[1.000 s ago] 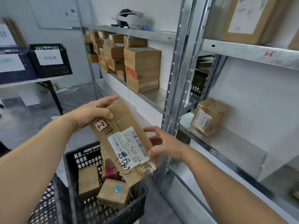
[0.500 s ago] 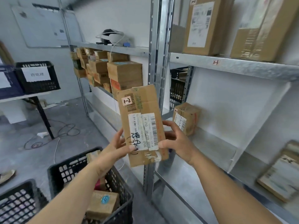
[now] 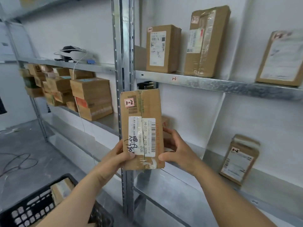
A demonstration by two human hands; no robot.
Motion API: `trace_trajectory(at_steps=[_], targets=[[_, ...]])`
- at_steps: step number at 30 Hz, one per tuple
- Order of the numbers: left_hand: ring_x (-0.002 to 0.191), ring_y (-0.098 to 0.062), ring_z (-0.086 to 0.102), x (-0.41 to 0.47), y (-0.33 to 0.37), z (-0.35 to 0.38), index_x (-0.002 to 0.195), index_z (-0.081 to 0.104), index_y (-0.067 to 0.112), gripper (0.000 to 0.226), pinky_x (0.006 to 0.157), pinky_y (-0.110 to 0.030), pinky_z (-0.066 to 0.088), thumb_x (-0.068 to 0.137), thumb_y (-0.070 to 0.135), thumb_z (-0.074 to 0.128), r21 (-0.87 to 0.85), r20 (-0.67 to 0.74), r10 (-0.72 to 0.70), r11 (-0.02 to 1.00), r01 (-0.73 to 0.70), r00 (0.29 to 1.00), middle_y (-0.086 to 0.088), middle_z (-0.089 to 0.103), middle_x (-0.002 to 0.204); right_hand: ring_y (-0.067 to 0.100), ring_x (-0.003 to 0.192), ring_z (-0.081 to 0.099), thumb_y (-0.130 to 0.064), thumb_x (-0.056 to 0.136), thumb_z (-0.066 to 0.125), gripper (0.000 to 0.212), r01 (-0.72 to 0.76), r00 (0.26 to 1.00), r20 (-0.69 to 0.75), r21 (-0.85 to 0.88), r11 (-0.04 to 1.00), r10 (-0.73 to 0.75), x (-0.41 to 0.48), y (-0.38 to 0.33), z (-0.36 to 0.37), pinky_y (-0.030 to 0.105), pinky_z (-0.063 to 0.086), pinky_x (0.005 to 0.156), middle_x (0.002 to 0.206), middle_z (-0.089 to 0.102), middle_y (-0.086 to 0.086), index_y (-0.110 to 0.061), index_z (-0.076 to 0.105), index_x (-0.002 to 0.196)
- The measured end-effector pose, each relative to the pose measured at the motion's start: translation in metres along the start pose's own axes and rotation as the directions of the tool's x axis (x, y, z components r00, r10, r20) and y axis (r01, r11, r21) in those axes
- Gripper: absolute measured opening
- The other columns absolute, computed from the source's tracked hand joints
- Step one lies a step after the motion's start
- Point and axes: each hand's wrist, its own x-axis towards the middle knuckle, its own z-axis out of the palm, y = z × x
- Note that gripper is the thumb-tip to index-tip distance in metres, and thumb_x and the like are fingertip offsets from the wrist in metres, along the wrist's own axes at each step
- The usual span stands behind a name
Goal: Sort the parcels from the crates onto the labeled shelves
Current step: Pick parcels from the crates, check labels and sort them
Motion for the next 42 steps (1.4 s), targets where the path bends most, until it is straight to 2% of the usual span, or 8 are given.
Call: trace_trajectory(at_steps=[6,12,16,19,21,26,31,42], targets=[[0.111,-0.010,0.062,0.010,0.021,0.002,0.131,0.043,0.041,0.099,0.096,-0.030,0.047,0.044,0.068,0.081,0.114,0.108,0.056,0.991,-0.069,0.993,0.015,0.065,0.120,0.007,0.111,0.061,-0.011,0.064,0.073,0.090,0.017,0.988,-0.150,-0.037,0.999,-0.023,-0.027,-0.027,-0.003,0.028,0.058,0.078,0.128,0.058,-0.005,-0.042,0.035,0.139],[0.119,-0.015,0.058,0.023,0.043,0.009,0.140,0.039,0.042,0.090,0.104,-0.048,0.042,0.061,0.078,0.063,0.132,0.129,0.147,0.978,-0.164,0.981,0.011,0.061,0.129,0.009,0.114,0.060,-0.013,0.064,0.076,0.090,-0.009,0.941,-0.336,-0.153,0.988,-0.043,-0.069,-0.053,-0.016,0.033,0.054,0.092,0.125,0.061,-0.006,-0.041,0.035,0.139],[0.116,-0.011,0.057,0.030,0.052,0.036,0.135,0.048,0.034,0.056,0.098,-0.035,0.046,0.084,0.052,0.063,0.202,0.077,0.252,0.944,-0.262,0.965,0.009,0.062,0.124,0.008,0.115,0.060,-0.027,0.055,0.081,0.090,-0.017,0.887,-0.456,-0.198,0.980,-0.077,-0.112,-0.070,-0.023,0.030,0.054,0.092,0.128,0.061,-0.009,-0.048,0.037,0.131],[0.110,-0.008,0.057,0.031,0.058,0.062,0.127,0.050,0.033,0.040,0.086,-0.022,0.044,0.089,0.029,0.062,0.318,0.114,0.339,0.878,-0.357,0.934,0.007,0.061,0.117,0.010,0.113,0.062,-0.028,0.050,0.077,0.093,-0.019,0.842,-0.531,-0.209,0.978,-0.096,-0.143,-0.081,-0.031,0.029,0.056,0.086,0.125,0.063,-0.006,-0.042,0.039,0.134],[0.107,-0.010,0.056,0.030,0.064,0.080,0.129,0.050,0.028,0.043,0.088,-0.026,0.045,0.088,0.025,0.065,0.375,0.152,0.382,0.831,-0.410,0.912,0.006,0.060,0.115,0.009,0.110,0.064,-0.026,0.049,0.076,0.093,-0.022,0.814,-0.571,-0.218,0.976,-0.109,-0.162,-0.089,-0.040,0.026,0.056,0.081,0.122,0.065,-0.002,-0.040,0.040,0.134],[0.109,-0.008,0.053,0.038,0.089,0.127,0.135,0.046,0.028,0.056,0.096,-0.038,0.047,0.084,0.040,0.067,0.558,0.276,0.494,0.616,-0.556,0.825,0.011,0.056,0.122,0.007,0.110,0.063,-0.026,0.051,0.077,0.085,-0.036,0.741,-0.649,-0.290,0.956,-0.169,-0.200,-0.115,-0.067,0.028,0.053,0.084,0.117,0.067,-0.006,-0.048,0.042,0.125],[0.119,-0.011,0.046,0.057,0.123,0.183,0.137,0.043,0.026,0.061,0.095,-0.033,0.042,0.084,0.049,0.062,0.666,0.342,0.577,0.408,-0.625,0.741,0.007,0.051,0.132,0.010,0.113,0.062,-0.034,0.049,0.075,0.087,-0.033,0.702,-0.671,-0.364,0.931,-0.238,-0.226,-0.136,-0.117,0.035,0.050,0.095,0.118,0.066,-0.004,-0.047,0.042,0.128],[0.126,-0.021,0.045,0.110,0.188,0.324,0.139,0.041,0.028,0.065,0.099,-0.038,0.041,0.084,0.059,0.056,0.711,0.402,0.625,0.247,-0.658,0.669,0.001,0.047,0.141,0.008,0.109,0.064,-0.034,0.047,0.075,0.088,-0.003,0.622,-0.700,-0.450,0.893,-0.351,-0.274,-0.169,-0.255,0.030,0.050,0.089,0.112,0.070,-0.007,-0.048,0.044,0.128]])
